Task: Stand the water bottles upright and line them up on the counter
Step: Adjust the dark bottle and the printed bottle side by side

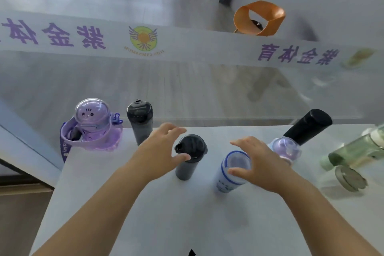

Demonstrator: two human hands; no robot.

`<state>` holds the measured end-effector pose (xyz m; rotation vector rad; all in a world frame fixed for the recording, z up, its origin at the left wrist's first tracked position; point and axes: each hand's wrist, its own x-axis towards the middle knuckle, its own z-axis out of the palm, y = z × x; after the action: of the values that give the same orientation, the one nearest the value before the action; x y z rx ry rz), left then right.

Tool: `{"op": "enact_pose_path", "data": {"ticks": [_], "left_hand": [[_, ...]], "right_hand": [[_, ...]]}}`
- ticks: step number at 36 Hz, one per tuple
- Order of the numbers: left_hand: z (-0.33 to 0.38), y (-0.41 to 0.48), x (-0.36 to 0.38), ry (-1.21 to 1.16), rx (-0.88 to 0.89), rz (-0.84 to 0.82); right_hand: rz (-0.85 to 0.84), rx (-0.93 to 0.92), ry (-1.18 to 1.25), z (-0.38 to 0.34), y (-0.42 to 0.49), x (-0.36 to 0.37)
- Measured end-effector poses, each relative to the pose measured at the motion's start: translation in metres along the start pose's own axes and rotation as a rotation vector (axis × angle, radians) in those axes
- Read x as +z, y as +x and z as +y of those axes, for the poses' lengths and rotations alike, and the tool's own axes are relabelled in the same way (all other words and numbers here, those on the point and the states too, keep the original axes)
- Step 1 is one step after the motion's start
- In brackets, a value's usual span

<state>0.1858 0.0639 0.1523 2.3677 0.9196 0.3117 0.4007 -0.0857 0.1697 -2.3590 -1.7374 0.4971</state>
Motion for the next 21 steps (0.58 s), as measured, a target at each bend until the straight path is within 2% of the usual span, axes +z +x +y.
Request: {"op": "enact_pose_path", "data": {"ticks": [5, 8, 21], "left_hand": [[0.017, 0.013, 0.021, 0.086, -0.036, -0.143], [0.023, 0.019, 0.030, 0.136, -0.053, -0.191], [0.023, 0.041, 0.029, 0.129, -0.125, -0.089]], "right_hand": [[-0.159, -0.020, -0.039, 0.013, -0.001, 0.008], [-0.188, -0.040, -0.026, 0.018, 0.003, 0.011], [-0.098, -0.126, -0.061, 0.027, 0.031, 0.008]]}}
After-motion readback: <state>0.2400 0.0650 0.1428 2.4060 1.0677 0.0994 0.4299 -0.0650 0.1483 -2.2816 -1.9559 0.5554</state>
